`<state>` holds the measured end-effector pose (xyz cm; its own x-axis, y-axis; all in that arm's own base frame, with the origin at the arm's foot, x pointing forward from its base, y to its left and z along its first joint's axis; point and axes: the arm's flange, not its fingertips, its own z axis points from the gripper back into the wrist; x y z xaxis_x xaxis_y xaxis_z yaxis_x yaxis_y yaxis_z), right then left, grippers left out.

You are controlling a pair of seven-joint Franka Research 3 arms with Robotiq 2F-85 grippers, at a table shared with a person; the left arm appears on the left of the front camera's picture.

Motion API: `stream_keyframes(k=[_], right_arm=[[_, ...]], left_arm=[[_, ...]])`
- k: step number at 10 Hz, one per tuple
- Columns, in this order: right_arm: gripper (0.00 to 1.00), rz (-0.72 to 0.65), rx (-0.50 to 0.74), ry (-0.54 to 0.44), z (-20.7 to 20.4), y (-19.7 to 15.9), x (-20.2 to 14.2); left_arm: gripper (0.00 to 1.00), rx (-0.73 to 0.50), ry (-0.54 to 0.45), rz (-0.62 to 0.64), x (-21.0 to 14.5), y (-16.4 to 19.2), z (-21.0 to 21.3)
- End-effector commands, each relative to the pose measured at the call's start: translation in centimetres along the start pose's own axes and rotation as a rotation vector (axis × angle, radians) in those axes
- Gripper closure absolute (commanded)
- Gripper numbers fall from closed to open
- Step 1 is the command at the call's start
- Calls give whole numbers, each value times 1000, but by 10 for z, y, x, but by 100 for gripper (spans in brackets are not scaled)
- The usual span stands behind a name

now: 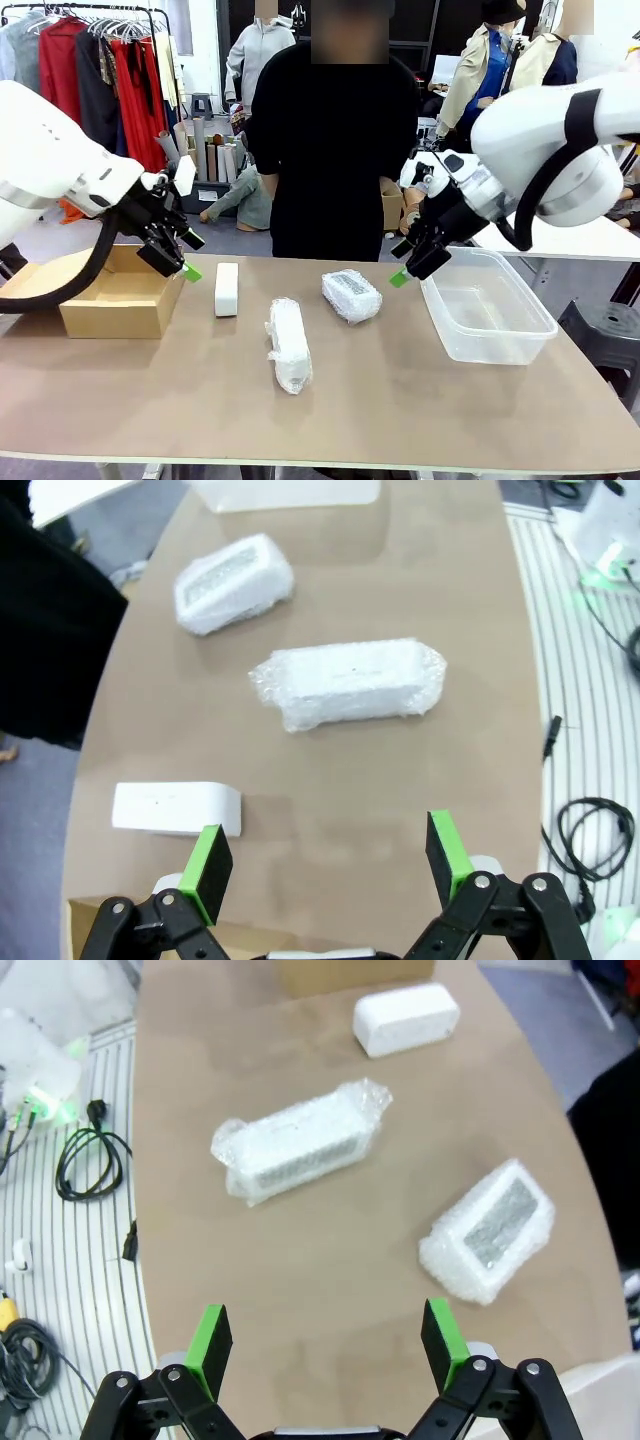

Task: Separate and place wrapped and unwrapped clocks.
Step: Pick up the Digital clock indicated by the person.

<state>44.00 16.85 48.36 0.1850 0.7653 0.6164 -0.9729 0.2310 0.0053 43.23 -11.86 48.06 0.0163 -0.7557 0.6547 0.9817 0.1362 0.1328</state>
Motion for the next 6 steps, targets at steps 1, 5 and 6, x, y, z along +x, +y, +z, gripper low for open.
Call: stream_keyframes(k=[1, 5, 6], right_arm=[[0, 102, 70, -94, 12, -26, 1], [0, 170, 72, -167, 50, -50, 5], [0, 186, 72, -198, 60, -57, 2]], left_arm=[[0, -44, -43, -85, -4, 22, 17], [0, 5, -137, -228, -6, 53, 44], [0, 8, -154, -225, -10, 60, 48]])
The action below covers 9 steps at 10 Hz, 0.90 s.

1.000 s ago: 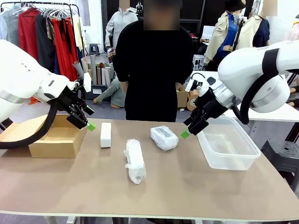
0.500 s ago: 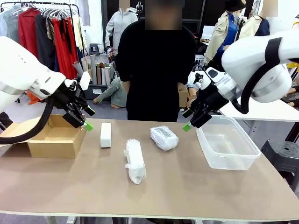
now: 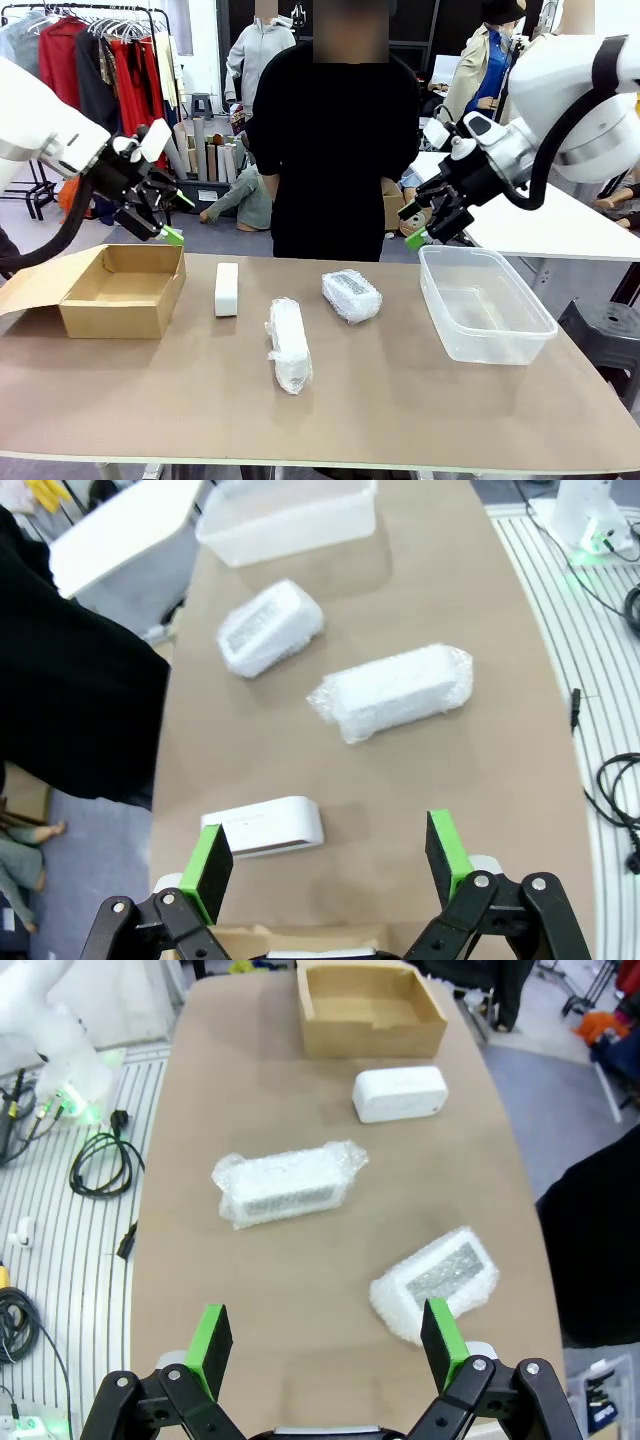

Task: Separate and place wrapped and unwrapped clocks.
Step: Pick up the Digital clock indicated by the person.

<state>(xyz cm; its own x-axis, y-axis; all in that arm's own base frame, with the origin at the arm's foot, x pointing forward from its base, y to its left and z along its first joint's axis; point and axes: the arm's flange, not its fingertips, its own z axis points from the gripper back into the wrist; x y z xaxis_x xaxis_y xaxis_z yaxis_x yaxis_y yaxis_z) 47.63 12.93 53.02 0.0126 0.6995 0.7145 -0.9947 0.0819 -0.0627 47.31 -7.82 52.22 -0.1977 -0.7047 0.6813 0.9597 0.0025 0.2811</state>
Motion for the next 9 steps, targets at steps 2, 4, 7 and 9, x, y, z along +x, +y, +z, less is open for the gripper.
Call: stream_keyframes(k=[2, 4, 7, 9], right_arm=[[0, 5, -32, -89, 22, -22, -12], [0, 30, -30, -118, 42, -30, -22], [0, 10, -15, -140, 60, -36, -34], [0, 7, -22, -140, 68, -39, -39]], left_arm=[[0, 7, -88, 33, -18, 20, 9], [0, -26, -158, 105, -30, 30, 20], [0, -69, -184, 129, -38, 38, 28], [0, -74, -180, 144, -40, 43, 28]])
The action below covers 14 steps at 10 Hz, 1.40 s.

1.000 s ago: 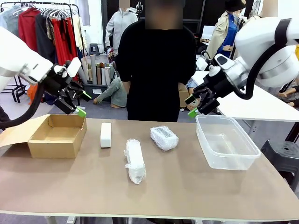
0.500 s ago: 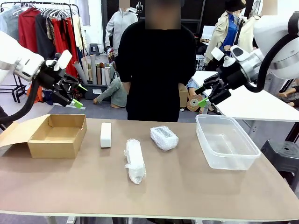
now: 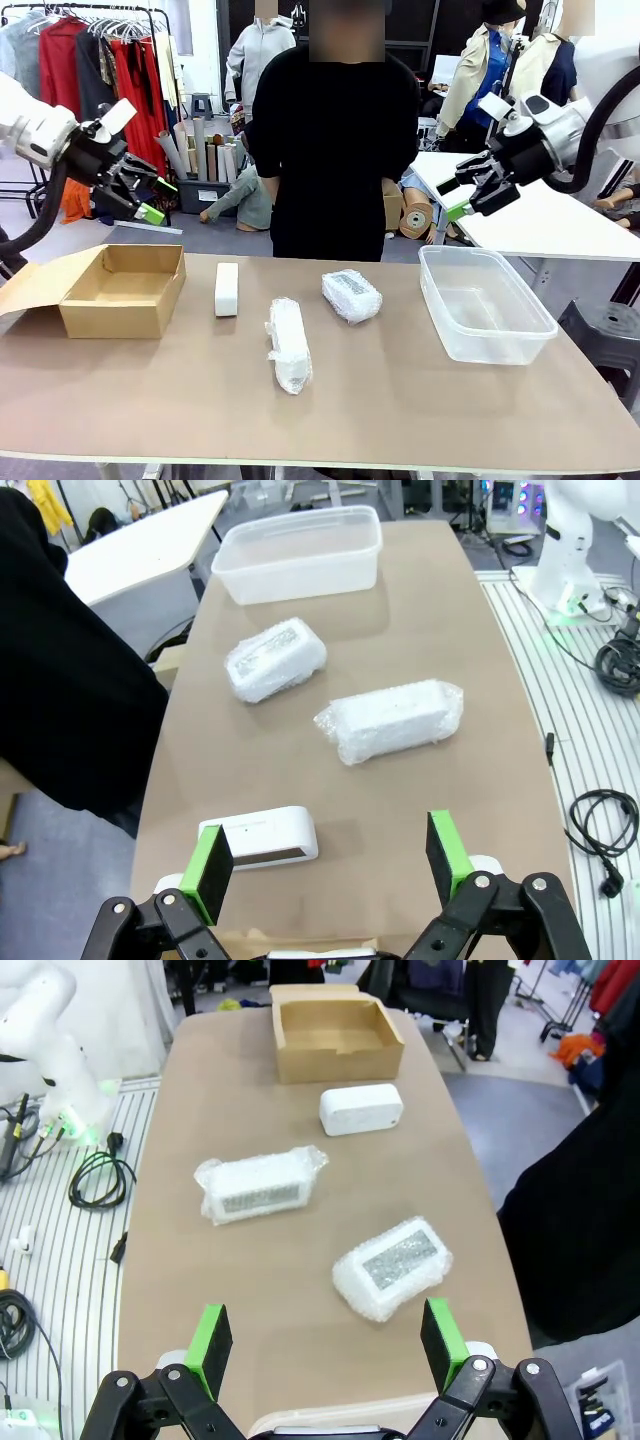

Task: Separate and place wrapped and unwrapped clocks.
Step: Pick up the Digital clock indicated by the person.

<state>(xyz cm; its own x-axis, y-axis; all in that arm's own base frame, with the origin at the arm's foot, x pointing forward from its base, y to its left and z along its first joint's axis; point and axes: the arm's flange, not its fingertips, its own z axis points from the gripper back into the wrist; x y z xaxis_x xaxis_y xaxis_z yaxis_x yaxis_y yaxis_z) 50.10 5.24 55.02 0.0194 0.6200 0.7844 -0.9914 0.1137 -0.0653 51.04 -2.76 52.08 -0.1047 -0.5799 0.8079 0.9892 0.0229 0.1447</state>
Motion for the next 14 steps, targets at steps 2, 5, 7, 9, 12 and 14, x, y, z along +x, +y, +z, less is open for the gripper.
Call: stream_keyframes(k=[2, 5, 7, 9, 12, 14], right_arm=[[0, 23, 11, -34, 10, -9, -2], [0, -3, 8, -37, 15, -12, -7], [0, -7, -9, -32, 16, -9, -3], [0, -18, 1, -5, 13, -6, -9], [0, -18, 1, -5, 13, -6, -9], [0, 5, 32, 23, 16, -8, -12]], left_arm=[[0, 13, -1, 39, 12, 11, -1], [0, 19, 3, 28, 17, 12, -3], [0, 39, -4, 29, 16, 5, -6], [0, 7, 8, 18, 16, 10, -3], [0, 7, 8, 18, 16, 10, -3], [0, 10, 12, 17, 16, 10, -4]])
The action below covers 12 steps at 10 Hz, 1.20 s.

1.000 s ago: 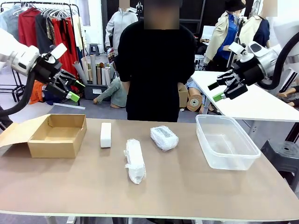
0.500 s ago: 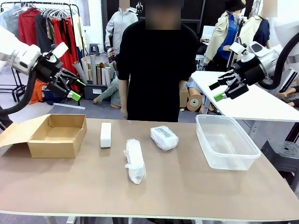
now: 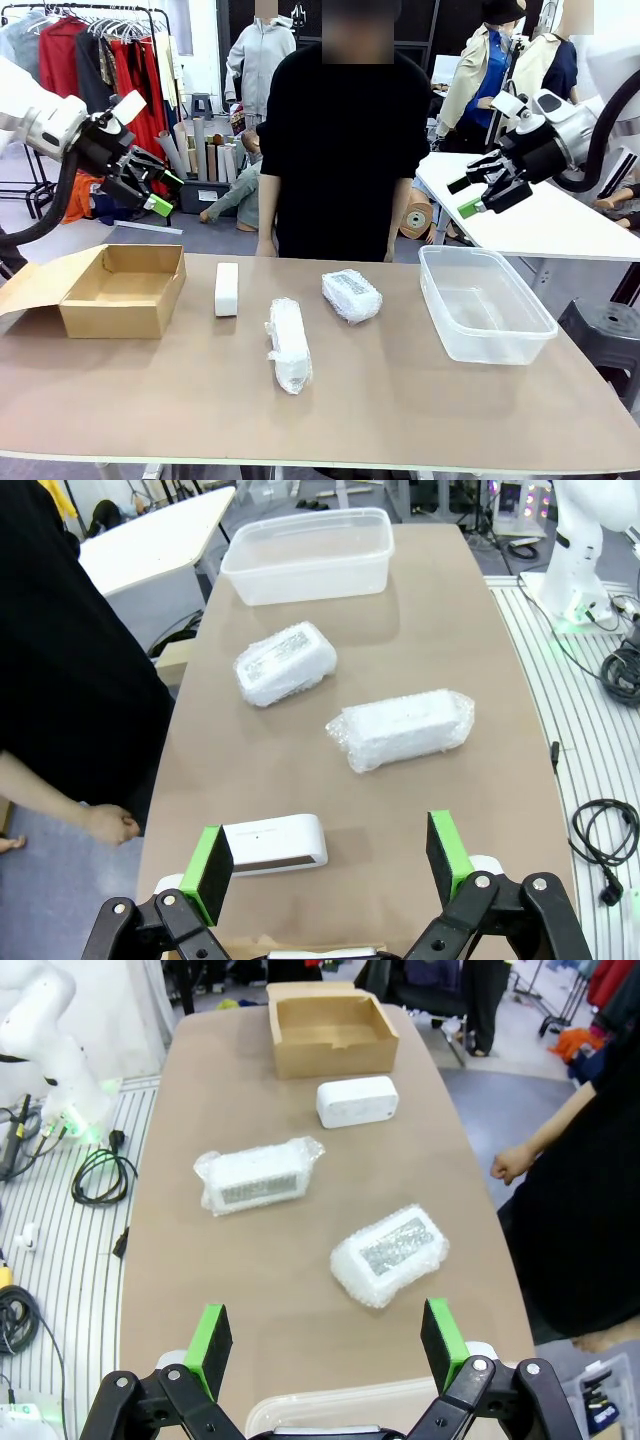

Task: Separate and place wrapped and unwrapped clocks.
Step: Pick up the Digital clock indicated by the person.

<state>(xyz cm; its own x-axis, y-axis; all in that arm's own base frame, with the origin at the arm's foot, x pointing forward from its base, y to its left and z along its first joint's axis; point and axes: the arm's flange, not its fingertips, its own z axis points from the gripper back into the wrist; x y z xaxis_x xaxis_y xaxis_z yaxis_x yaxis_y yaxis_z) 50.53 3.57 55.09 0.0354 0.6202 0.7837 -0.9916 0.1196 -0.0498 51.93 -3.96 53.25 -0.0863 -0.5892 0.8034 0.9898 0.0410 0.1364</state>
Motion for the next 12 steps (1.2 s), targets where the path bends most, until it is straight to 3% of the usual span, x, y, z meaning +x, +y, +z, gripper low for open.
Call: stream_keyframes(k=[1, 6, 12], right_arm=[[0, 34, 24, 22, 7, -3, -4], [0, 40, 4, -11, 28, -8, -17], [0, 10, -3, 12, 22, -1, -18]], left_arm=[[0, -8, 2, 6, -3, 4, 4], [0, -27, -1, -6, -5, 14, 10], [0, -9, 0, 4, -6, 10, 7]])
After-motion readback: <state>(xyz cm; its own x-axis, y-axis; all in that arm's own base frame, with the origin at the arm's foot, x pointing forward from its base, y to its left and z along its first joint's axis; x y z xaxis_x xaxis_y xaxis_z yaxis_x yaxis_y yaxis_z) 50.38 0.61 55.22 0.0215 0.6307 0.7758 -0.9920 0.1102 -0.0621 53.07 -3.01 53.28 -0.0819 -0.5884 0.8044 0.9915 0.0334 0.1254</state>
